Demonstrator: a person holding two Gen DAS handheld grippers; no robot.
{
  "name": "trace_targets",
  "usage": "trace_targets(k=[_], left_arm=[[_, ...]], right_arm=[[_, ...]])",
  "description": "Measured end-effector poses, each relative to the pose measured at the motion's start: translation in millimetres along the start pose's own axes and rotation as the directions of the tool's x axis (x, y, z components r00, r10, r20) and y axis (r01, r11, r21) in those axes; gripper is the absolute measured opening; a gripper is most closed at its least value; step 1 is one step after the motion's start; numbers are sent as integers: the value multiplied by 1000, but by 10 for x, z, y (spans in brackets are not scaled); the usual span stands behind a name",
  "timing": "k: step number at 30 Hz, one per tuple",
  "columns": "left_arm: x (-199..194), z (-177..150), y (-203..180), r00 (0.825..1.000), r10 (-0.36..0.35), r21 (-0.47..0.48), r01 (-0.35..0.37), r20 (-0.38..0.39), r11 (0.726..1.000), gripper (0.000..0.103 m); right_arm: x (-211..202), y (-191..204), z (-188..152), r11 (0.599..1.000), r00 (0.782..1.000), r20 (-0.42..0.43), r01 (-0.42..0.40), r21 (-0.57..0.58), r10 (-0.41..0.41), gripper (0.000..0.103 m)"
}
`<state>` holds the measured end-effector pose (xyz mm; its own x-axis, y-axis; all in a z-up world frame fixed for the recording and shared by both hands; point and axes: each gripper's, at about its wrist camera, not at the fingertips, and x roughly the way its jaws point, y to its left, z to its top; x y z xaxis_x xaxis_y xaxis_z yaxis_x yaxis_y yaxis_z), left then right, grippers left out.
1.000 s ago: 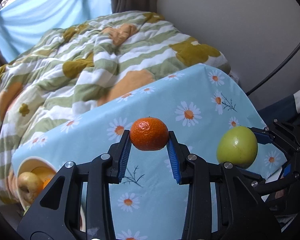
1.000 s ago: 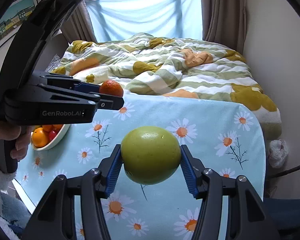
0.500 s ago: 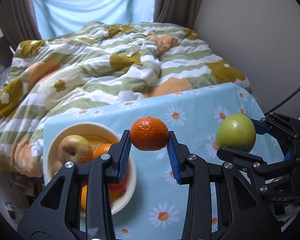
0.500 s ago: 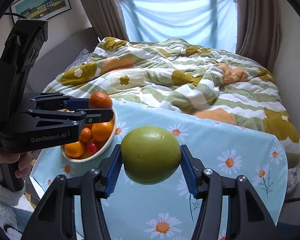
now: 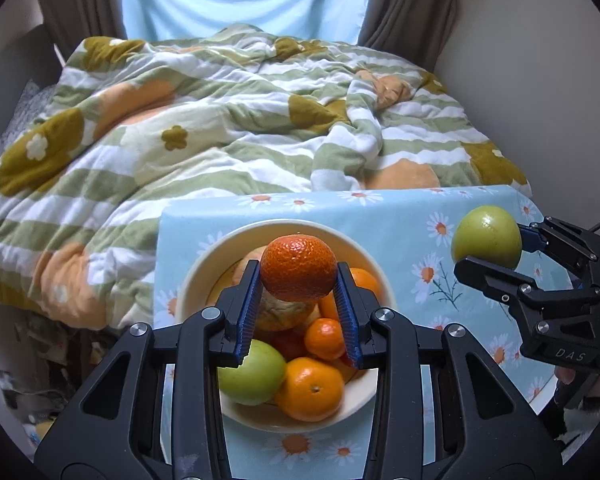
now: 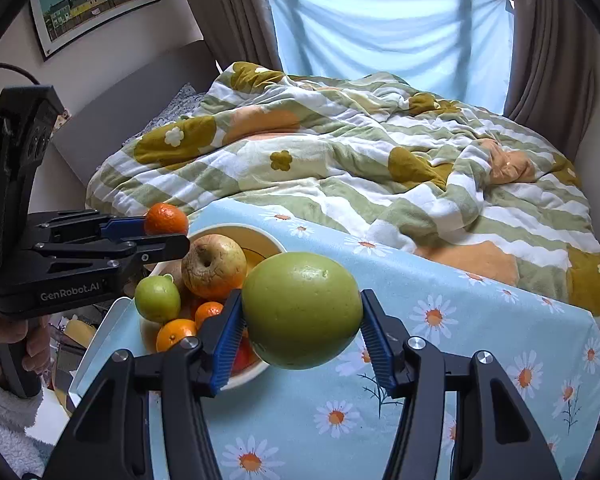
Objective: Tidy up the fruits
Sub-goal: 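Carry the mandarin into the bowl and open the left tool while the right tool carries the apple, then lower the green apple into the bowl and open the right tool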
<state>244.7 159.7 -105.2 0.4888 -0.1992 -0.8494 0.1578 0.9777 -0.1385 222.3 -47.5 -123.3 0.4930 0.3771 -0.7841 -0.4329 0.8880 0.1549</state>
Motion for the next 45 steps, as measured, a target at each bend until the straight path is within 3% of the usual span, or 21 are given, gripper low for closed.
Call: trace_targets(k=[13, 26, 28, 30, 33, 45], left_arm=[[423, -71, 682, 997, -53, -16, 52, -59, 999, 42], [547, -86, 839, 993, -95, -10, 94, -67, 995, 43], [538, -84, 859, 994, -94, -15, 93, -62, 996, 53], [511, -84, 873, 994, -91, -17, 90, -52, 996, 103], [411, -85, 897, 994, -108, -22, 107, -22, 994, 103], [85, -255, 795, 998, -62, -3, 62, -10, 998, 103]], right_arm=[[418, 190, 75, 994, 998, -25, 58, 90, -56, 52], [502, 285, 114, 988, 996, -26, 86, 132, -83, 52], [497, 293, 121, 987, 996, -23, 88, 131, -85, 52], [495, 301, 126, 988, 996, -24, 89, 130, -87, 52], [483, 310, 138, 988, 996, -21, 88, 129, -86, 52], [643, 280, 338, 993, 998, -56, 49, 108, -43, 52]])
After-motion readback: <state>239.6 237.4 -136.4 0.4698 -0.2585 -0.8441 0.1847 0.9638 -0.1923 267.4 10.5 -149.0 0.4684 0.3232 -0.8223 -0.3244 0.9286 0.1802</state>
